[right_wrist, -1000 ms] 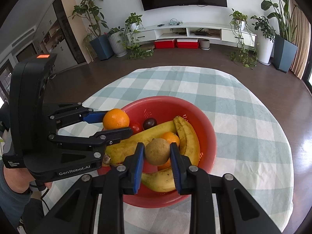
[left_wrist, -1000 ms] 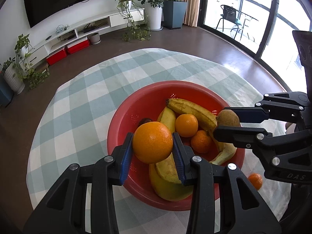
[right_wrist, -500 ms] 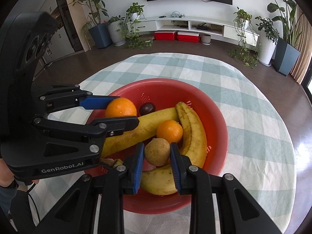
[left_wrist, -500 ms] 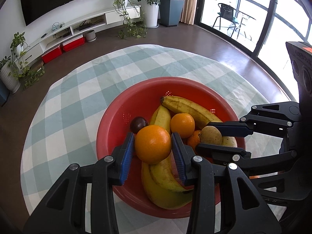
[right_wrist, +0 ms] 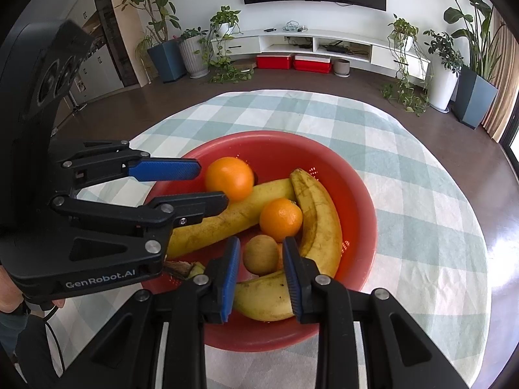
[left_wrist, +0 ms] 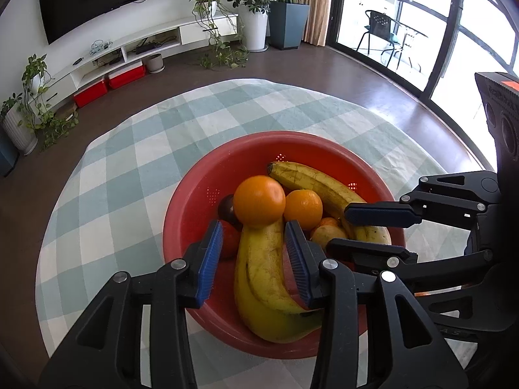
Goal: Organize fruits
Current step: 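Carry both fruits into the red bowl and open both tools, then withdraw both tools and move the left tool toward the remaining red tomato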
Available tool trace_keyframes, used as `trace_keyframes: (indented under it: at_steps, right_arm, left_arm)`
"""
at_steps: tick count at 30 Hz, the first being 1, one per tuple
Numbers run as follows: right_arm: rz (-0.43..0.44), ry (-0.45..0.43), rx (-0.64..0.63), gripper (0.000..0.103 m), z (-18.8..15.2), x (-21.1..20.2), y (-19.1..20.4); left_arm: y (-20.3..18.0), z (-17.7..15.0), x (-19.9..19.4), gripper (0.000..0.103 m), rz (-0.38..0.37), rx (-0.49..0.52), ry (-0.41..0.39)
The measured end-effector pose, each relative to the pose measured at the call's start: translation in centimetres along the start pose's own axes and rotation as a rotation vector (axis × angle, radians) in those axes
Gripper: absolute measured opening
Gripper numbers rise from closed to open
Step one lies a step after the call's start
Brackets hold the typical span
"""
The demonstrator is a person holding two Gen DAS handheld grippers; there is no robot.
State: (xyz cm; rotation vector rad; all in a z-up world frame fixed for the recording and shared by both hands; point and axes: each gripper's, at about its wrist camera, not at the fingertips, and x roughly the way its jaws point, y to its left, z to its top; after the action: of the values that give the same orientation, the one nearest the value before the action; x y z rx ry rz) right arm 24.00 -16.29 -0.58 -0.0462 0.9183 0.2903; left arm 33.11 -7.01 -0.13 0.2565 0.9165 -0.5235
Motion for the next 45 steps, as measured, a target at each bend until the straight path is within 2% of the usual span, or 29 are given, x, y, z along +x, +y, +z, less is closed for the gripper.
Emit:
trace_keyframes:
  at_steps: [4,6,8,9,10,11,12,14,16,24,28,34,36,38,45]
  right_arm:
    - [-0.005,-0.008,0.002,0.034,-0.2,-0.5,-0.2]
    - [-0.02,-0.014,0.012,0.04,-0.4,-0.9,-0.3]
    - [-0.031,-0.032,0.03,0.053,-0.8,-1.7,-0.6]
    - [-0.027,-0.041,0.045,0.058,-1.0,-2.2,-0.8]
    - [-0.021,-0.052,0.063,0.068,-1.3,-2.7,-1.0]
    - [-0.015,-0.068,0.081,0.075,-1.7,-3.3,-1.2]
    - [-0.007,-0.083,0.096,0.077,-2.1,-3.9,-1.4]
    - [0.004,-0.105,0.13,0.089,-3.2,-5.0,-1.7]
    - [0.013,-0.123,0.17,0.093,-4.4,-6.0,-2.1]
    - [0.054,-0.172,0.379,0.094,-10.1,-9.4,-4.2]
    - [0.065,-0.2,0.436,0.094,-12.9,-10.5,-4.0]
    - [0.066,-0.151,0.434,0.093,-15.5,-9.3,-3.0]
    - [0.062,-0.185,0.401,0.093,-15.4,-9.7,-2.5]
    - [0.059,-0.192,0.388,0.093,-15.4,-9.7,-2.3]
    - [0.05,-0.193,0.38,0.093,-15.6,-9.6,-2.1]
  left_arm:
    - [-0.1,-0.3,-0.6,0.038,-0.004,-0.006,-0.011]
    - [-0.1,-0.6,-1.1,0.038,0.001,-0.005,-0.019]
    - [0.0,-0.9,-1.9,0.042,-0.003,-0.016,-0.034]
    - [0.0,-1.1,-2.5,0.051,-0.001,-0.022,-0.047]
    - [0.0,-1.4,-3.2,0.059,0.002,-0.029,-0.061]
    - [0.0,-1.7,-3.9,0.062,0.003,-0.033,-0.075]
    - [-0.1,-2.0,-4.6,0.066,0.004,-0.036,-0.087]
    - [-0.4,-2.8,-6.1,0.074,0.018,-0.045,-0.11]
    - [-0.7,-3.8,-7.6,0.093,0.011,-0.06,-0.132]
    - [-3.4,-10.2,-11.7,0.096,0.008,-0.085,-0.147]
    - [-4.8,-13.9,-13.1,0.096,-0.022,-0.114,-0.145]
    - [-7.3,-19.1,-12.9,0.096,-0.057,-0.102,-0.062]
    - [-8.3,-20.3,-12.6,0.096,-0.059,-0.057,-0.028]
    - [-9.0,-21.0,-12.6,0.096,-0.063,-0.028,-0.009]
    - [-10.2,-21.4,-12.6,0.095,-0.07,-0.027,0.007]
